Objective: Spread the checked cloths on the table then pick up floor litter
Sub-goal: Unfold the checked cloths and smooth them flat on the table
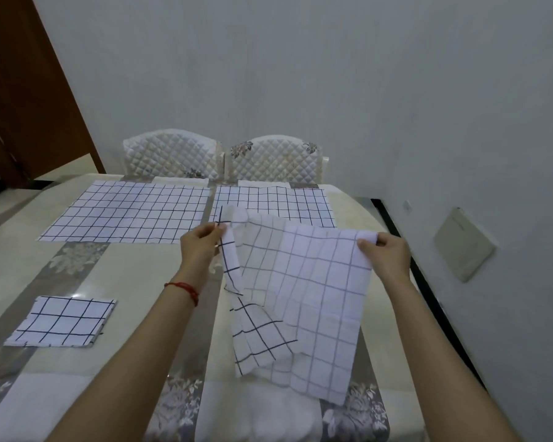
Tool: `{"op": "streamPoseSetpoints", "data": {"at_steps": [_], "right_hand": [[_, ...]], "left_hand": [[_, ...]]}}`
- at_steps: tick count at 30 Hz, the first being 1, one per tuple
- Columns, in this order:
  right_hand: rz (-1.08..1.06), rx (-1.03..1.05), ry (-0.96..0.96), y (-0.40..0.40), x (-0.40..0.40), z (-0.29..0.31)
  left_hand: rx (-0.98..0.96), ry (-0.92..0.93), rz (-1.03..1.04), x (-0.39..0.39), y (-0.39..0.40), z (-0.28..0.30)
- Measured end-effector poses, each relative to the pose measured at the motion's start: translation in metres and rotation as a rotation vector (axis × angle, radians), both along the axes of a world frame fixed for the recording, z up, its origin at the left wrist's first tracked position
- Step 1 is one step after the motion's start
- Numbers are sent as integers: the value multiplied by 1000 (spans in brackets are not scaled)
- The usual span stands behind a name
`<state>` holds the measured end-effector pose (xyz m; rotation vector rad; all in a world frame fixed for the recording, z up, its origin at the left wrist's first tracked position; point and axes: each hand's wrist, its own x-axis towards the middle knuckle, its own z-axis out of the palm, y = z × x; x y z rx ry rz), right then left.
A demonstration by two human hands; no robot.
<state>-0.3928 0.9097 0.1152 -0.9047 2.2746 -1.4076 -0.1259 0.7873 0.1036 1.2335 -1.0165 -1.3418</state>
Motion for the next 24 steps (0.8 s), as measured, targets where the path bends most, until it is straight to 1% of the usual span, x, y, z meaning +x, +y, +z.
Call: {"op": "streamPoseSetpoints", "data": {"at_steps": [3, 6, 10, 13, 17, 21, 24], "right_hand": [[-66, -57, 81, -16, -9, 18], [-90, -198, 111, -24, -16, 40], [-90, -448, 17, -17, -24, 48], [-73, -534, -41, 2, -23, 34], [-96, -537, -135, 32, -18, -12], [-131, -421, -223, 64, -10, -64], [-182, -351, -267, 87, -3, -96]], "left_hand": [[-65, -5, 9, 4, -20, 16], [-145, 27, -2, 13, -37, 36], [-256, 43, -29, 33, -44, 51], [-286, 3, -22, 50, -35, 42], [-240, -47, -40, 71, -13, 7], [-192, -170, -73, 86, 20, -33], [-115, -243, -53, 95, 44, -66]]}}
